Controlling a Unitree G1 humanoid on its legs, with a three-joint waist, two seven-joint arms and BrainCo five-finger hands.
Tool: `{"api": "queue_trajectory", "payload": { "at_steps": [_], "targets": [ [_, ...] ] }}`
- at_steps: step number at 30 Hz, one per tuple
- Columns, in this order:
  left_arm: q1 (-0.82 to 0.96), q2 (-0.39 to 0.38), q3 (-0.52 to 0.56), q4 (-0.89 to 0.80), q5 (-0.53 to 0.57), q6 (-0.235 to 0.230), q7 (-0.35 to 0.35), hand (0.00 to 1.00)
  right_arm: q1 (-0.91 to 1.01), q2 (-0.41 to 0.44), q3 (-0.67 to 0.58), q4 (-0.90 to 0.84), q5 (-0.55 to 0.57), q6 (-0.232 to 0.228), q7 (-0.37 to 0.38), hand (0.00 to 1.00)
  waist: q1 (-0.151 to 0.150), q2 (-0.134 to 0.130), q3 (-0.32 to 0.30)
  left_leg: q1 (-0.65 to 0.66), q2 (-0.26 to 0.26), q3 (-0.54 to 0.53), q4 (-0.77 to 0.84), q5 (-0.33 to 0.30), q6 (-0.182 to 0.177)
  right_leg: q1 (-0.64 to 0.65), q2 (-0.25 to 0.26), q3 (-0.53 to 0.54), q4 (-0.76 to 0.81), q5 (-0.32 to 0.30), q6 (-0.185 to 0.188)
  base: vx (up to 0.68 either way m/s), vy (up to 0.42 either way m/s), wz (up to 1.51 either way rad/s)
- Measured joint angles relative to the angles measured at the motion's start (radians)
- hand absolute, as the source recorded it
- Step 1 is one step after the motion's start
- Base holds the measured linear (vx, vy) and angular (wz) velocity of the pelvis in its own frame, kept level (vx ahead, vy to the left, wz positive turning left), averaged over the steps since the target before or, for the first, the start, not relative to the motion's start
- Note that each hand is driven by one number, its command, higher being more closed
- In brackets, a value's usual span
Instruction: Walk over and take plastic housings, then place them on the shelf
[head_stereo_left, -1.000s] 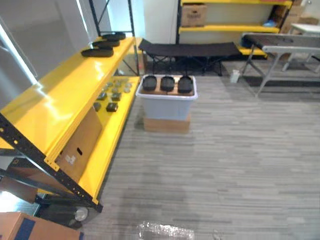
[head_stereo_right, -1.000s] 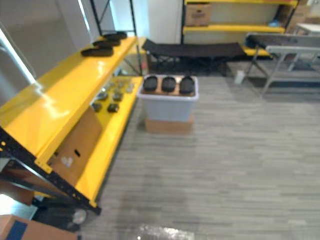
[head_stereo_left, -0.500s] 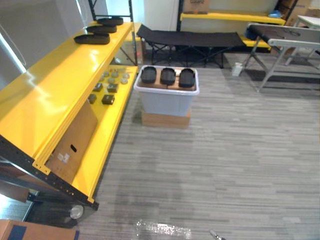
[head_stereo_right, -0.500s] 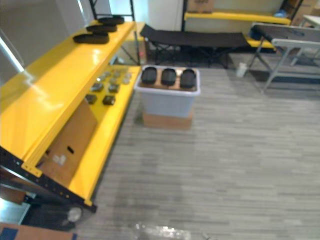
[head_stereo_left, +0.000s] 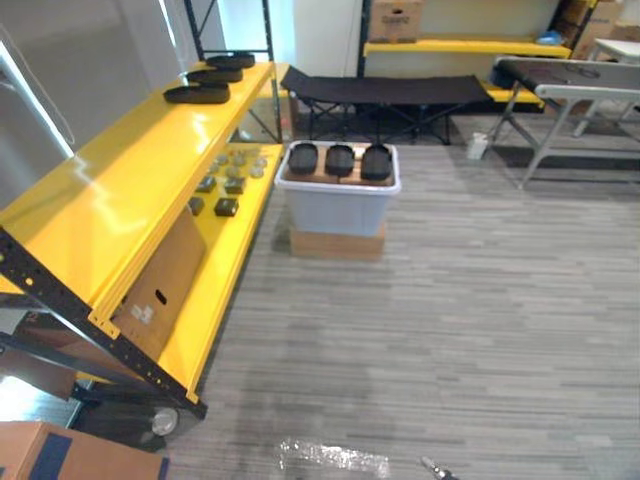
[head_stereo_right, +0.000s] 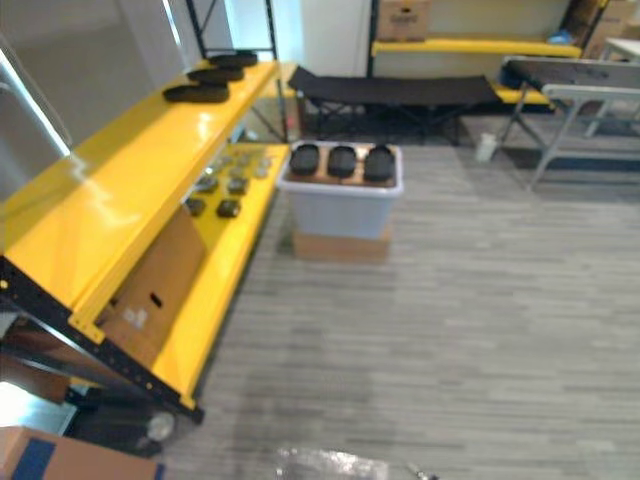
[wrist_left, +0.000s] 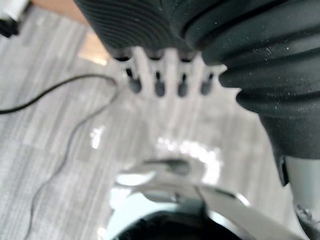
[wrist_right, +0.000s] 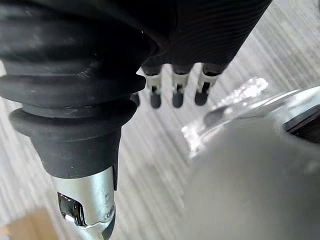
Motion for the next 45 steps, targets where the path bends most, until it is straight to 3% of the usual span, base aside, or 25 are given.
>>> {"api": "queue_trajectory", "payload": {
  "at_steps": [1, 2, 4, 6, 9, 11, 14, 15, 16, 17, 19, 20, 21, 24, 26, 27, 28, 29, 32, 33, 35, 37, 39, 42, 45],
  "targets": [
    [-0.005, 0.000, 0.000, -0.004, 0.002, -0.001, 0.003, 0.00, 0.005, -0.002, -0.004, 0.002, 0.011, -0.003, 0.002, 0.00, 0.004, 0.000, 0.013, 0.004, -0.003, -0.006, 0.000, -0.009, 0.014, -0.039, -0.006, 0.022, 0.093, 0.009, -0.010, 0.05, 0.068, 0.22],
    [0.000, 0.000, 0.002, -0.004, 0.002, -0.003, 0.010, 0.00, 0.000, -0.001, 0.001, -0.004, 0.029, -0.014, 0.005, 0.00, -0.002, 0.009, 0.033, 0.010, 0.007, -0.014, 0.000, -0.014, 0.020, -0.124, -0.011, 0.046, 0.215, -0.017, -0.051, 0.08, 0.119, 0.16],
    [-0.016, 0.004, 0.006, -0.002, 0.003, 0.003, 0.014, 0.00, 0.013, 0.006, 0.000, -0.002, 0.038, -0.026, 0.009, 0.00, -0.010, 0.009, 0.046, 0.023, 0.030, -0.026, -0.003, -0.022, 0.019, -0.187, 0.017, 0.053, 0.204, -0.031, -0.075, 0.12, 0.135, 0.20],
    [-0.031, 0.011, 0.026, 0.015, 0.010, 0.008, 0.012, 0.00, 0.026, 0.018, -0.001, 0.003, 0.038, -0.023, 0.015, 0.00, -0.010, -0.006, 0.052, 0.045, 0.040, -0.024, -0.005, -0.043, -0.012, -0.233, 0.045, 0.049, 0.066, 0.014, -0.078, 0.19, 0.089, 0.01],
    [-0.038, 0.004, 0.051, 0.016, 0.008, 0.008, 0.004, 0.00, 0.044, 0.025, -0.031, 0.008, 0.021, -0.002, 0.026, 0.00, -0.030, 0.001, 0.057, 0.096, 0.041, -0.014, -0.001, -0.060, -0.037, -0.245, 0.068, 0.047, -0.083, 0.115, -0.086, 0.34, 0.071, -0.01],
    [-0.050, 0.001, 0.062, 0.012, -0.006, 0.005, 0.001, 0.00, 0.071, 0.031, -0.051, 0.008, -0.009, 0.010, 0.028, 0.00, -0.030, 0.007, 0.058, 0.134, 0.043, 0.000, 0.002, -0.086, -0.071, -0.246, 0.083, 0.048, -0.089, 0.151, -0.107, 0.31, 0.035, 0.04],
    [-0.083, -0.004, 0.095, -0.004, -0.051, -0.012, 0.010, 0.00, 0.097, 0.051, -0.065, 0.010, -0.015, 0.041, 0.039, 0.00, -0.039, 0.015, 0.055, 0.144, 0.063, -0.032, 0.074, -0.191, -0.110, -0.264, 0.104, 0.046, -0.001, 0.138, -0.134, 0.39, -0.056, 0.25],
    [-0.069, -0.021, 0.121, -0.024, -0.079, -0.016, 0.022, 0.00, 0.100, 0.042, -0.068, 0.010, -0.024, 0.057, 0.048, 0.00, -0.049, 0.032, 0.048, 0.141, 0.097, -0.029, 0.141, -0.243, -0.176, -0.256, 0.134, 0.040, 0.031, 0.120, -0.162, 0.50, -0.144, 0.16],
    [-0.047, -0.024, 0.151, -0.034, -0.121, -0.017, 0.024, 0.00, 0.104, 0.036, -0.065, 0.009, -0.054, 0.066, 0.052, 0.00, -0.050, 0.028, 0.038, 0.080, 0.127, -0.026, 0.328, -0.258, -0.200, -0.220, 0.160, 0.038, 0.017, 0.120, -0.183, 0.51, -0.189, 0.11],
    [-0.045, -0.024, 0.163, -0.041, -0.132, -0.018, 0.025, 0.00, 0.105, 0.036, -0.062, 0.011, -0.066, 0.071, 0.050, 0.00, -0.049, 0.023, 0.032, 0.030, 0.143, -0.024, 0.455, -0.258, -0.200, -0.196, 0.162, 0.040, -0.012, 0.128, -0.192, 0.50, -0.232, 0.16],
    [-0.037, -0.067, 0.168, -0.046, -0.161, -0.033, 0.042, 0.00, 0.107, -0.044, -0.020, 0.010, -0.108, 0.069, 0.070, 0.00, -0.041, 0.105, 0.029, -0.151, 0.312, 0.012, 0.935, -0.182, -0.157, -0.082, 0.242, 0.035, -0.097, 0.145, -0.230, 0.48, -0.172, 0.07],
    [-0.038, -0.074, 0.168, -0.046, -0.170, -0.042, 0.045, 0.00, 0.097, -0.059, -0.020, 0.012, -0.126, 0.063, 0.057, 0.00, -0.035, 0.130, 0.032, -0.182, 0.334, 0.017, 1.004, -0.198, -0.143, -0.048, 0.251, 0.035, -0.110, 0.148, -0.226, 0.53, -0.075, -0.09],
    [-0.047, -0.081, 0.167, -0.045, -0.180, -0.052, 0.057, 0.00, 0.066, -0.078, -0.021, 0.022, -0.146, 0.049, 0.044, 0.00, -0.027, 0.127, 0.054, -0.226, 0.325, 0.005, 1.033, -0.235, -0.128, 0.020, 0.245, 0.042, -0.138, 0.143, -0.233, 0.42, -0.049, -0.12],
    [-0.045, -0.089, 0.164, -0.058, -0.189, -0.059, 0.079, 0.00, -0.033, -0.079, -0.022, 0.022, -0.158, 0.006, 0.042, 0.00, 0.014, 0.113, 0.062, -0.316, 0.214, -0.001, 0.805, -0.249, -0.135, 0.122, 0.184, 0.079, -0.205, 0.133, -0.232, 0.45, -0.008, -0.38],
    [-0.036, -0.094, 0.157, -0.060, -0.138, -0.061, 0.080, 0.00, -0.104, -0.082, -0.017, -0.009, -0.129, -0.035, 0.027, 0.00, 0.035, 0.128, 0.069, -0.392, 0.146, -0.050, 0.540, -0.181, -0.151, 0.156, 0.156, 0.096, -0.216, 0.081, -0.206, 0.33, 0.123, -0.32],
    [-0.016, -0.107, 0.158, -0.062, -0.109, -0.065, 0.081, 0.00, -0.130, -0.082, 0.002, -0.026, -0.093, -0.050, 0.020, 0.00, 0.050, 0.144, 0.073, -0.407, 0.139, -0.098, 0.392, -0.122, -0.174, 0.167, 0.163, 0.113, -0.206, 0.041, -0.184, 0.29, 0.182, -0.27],
    [-0.008, -0.112, 0.158, -0.059, -0.105, -0.065, 0.080, 0.00, -0.138, -0.082, 0.018, -0.031, -0.075, -0.054, 0.019, 0.00, 0.060, 0.147, 0.073, -0.409, 0.146, -0.106, 0.379, -0.071, -0.174, 0.175, 0.168, 0.134, -0.196, 0.022, -0.175, 0.27, 0.173, -0.54],
    [0.021, -0.115, 0.162, -0.051, -0.094, -0.064, 0.077, 0.00, -0.146, -0.078, 0.045, -0.040, -0.061, -0.055, 0.016, 0.00, 0.078, 0.138, 0.069, -0.395, 0.143, -0.104, 0.389, -0.019, -0.151, 0.187, 0.166, 0.163, -0.179, -0.008, -0.180, 0.41, 0.244, -0.65],
    [0.049, -0.088, 0.164, -0.043, -0.046, -0.059, 0.075, 0.00, -0.170, -0.062, 0.070, -0.066, -0.039, -0.055, -0.003, 0.00, 0.094, 0.060, 0.069, -0.395, 0.094, -0.079, 0.447, -0.057, -0.079, 0.174, 0.121, 0.218, -0.104, -0.083, -0.221, 0.47, 0.206, -0.35],
    [0.040, -0.079, 0.163, -0.037, -0.014, -0.060, 0.081, 0.00, -0.183, -0.062, 0.071, -0.056, -0.039, -0.055, -0.001, 0.00, 0.097, 0.042, 0.074, -0.359, 0.083, -0.065, 0.433, -0.072, -0.045, 0.103, 0.097, 0.212, 0.070, -0.073, -0.159, 0.41, 0.156, -0.30],
    [0.039, -0.069, 0.156, -0.033, -0.001, -0.074, 0.084, 0.00, -0.183, -0.052, 0.072, -0.032, -0.045, -0.055, 0.021, 0.00, 0.100, 0.035, 0.082, -0.263, 0.083, -0.031, 0.391, -0.070, -0.013, 0.069, 0.058, 0.173, 0.223, -0.087, -0.132, 0.43, 0.168, -0.38],
    [0.012, -0.057, 0.133, -0.046, -0.015, -0.114, 0.079, 0.00, -0.166, -0.045, 0.104, -0.012, -0.081, -0.055, 0.034, 0.00, 0.091, 0.048, 0.085, -0.141, 0.090, -0.019, 0.333, -0.075, -0.015, 0.061, 0.042, 0.066, 0.194, -0.122, -0.140, 0.40, 0.074, -0.25],
    [-0.049, -0.052, 0.105, -0.061, -0.037, -0.140, 0.076, 0.00, -0.170, -0.043, 0.110, -0.013, -0.079, -0.043, 0.026, 0.00, 0.086, 0.068, 0.084, -0.114, 0.114, -0.024, 0.302, -0.088, -0.037, -0.001, 0.065, 0.043, 0.097, -0.118, -0.134, 0.26, -0.025, -0.14],
    [-0.135, -0.047, 0.098, -0.064, -0.090, -0.170, 0.071, 0.00, -0.160, -0.040, 0.084, 0.007, -0.080, -0.017, 0.023, 0.00, 0.079, 0.089, 0.090, -0.086, 0.163, -0.029, 0.279, -0.130, -0.072, -0.129, 0.067, 0.049, -0.064, -0.020, -0.077, 0.19, -0.059, -0.19],
    [-0.136, -0.061, 0.140, -0.064, -0.137, -0.174, 0.071, 0.00, -0.137, -0.040, 0.020, -0.020, -0.166, -0.012, 0.029, 0.00, 0.053, 0.080, 0.084, -0.059, 0.212, -0.050, 0.350, -0.210, -0.126, -0.166, 0.056, 0.042, -0.111, 0.079, -0.100, 0.26, -0.204, 0.10]
  ]
}}
